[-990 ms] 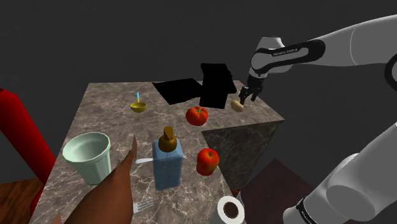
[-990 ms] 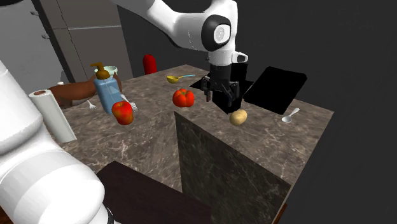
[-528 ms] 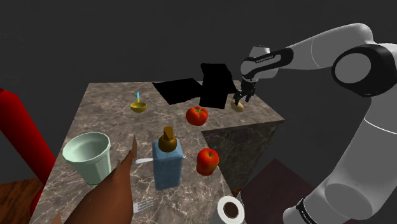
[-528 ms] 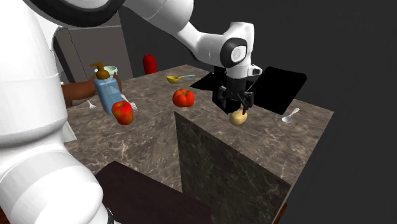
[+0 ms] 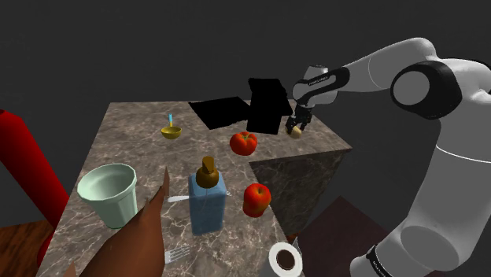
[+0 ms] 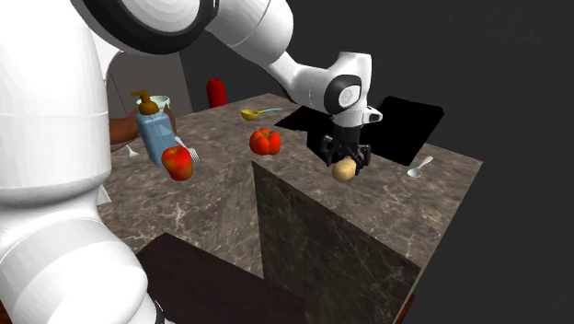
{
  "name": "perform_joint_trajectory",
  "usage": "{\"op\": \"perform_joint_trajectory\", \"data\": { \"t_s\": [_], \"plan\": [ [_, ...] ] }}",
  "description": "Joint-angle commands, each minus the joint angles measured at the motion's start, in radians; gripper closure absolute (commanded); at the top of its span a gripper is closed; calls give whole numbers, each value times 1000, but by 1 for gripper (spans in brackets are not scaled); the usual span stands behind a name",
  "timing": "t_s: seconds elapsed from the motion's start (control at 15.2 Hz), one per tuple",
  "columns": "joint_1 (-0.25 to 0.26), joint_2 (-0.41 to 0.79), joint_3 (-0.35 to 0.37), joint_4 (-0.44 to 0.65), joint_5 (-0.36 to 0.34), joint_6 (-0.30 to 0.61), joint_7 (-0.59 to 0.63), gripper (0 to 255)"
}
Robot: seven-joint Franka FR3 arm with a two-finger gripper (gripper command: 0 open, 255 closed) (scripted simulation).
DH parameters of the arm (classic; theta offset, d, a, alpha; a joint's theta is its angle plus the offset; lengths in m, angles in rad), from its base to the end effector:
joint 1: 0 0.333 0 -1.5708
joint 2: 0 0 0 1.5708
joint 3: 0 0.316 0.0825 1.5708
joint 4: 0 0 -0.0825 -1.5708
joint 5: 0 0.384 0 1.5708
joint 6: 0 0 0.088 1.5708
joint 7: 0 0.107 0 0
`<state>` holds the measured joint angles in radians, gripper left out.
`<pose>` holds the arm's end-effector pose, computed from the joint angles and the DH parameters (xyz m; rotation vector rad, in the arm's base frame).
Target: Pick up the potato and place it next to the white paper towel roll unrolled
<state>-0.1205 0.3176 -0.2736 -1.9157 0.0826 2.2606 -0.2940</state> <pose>0.5779 -0.2287 0.3385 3.1019 -0.2124 0.0492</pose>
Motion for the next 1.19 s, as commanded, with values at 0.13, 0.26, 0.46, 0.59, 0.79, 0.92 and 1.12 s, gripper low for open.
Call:
{"op": "perform_joint_trajectory", "data": {
  "t_s": [0.13, 0.26, 0.46, 0.59, 0.79, 0.92, 1.12],
  "plan": [
    [-2, 21, 3, -7, 8, 28, -4, 0],
    [-2, 21, 3, -7, 8, 28, -4, 0],
    [-2, 21, 3, -7, 8, 28, -4, 0],
    [-2, 21, 3, -7, 8, 28, -4, 255],
    [-2, 21, 3, -7, 8, 28, -4, 255],
    [-2, 21, 3, -7, 8, 28, -4, 255],
    [-2, 21, 3, -7, 8, 27, -4, 255]
  ]
}}
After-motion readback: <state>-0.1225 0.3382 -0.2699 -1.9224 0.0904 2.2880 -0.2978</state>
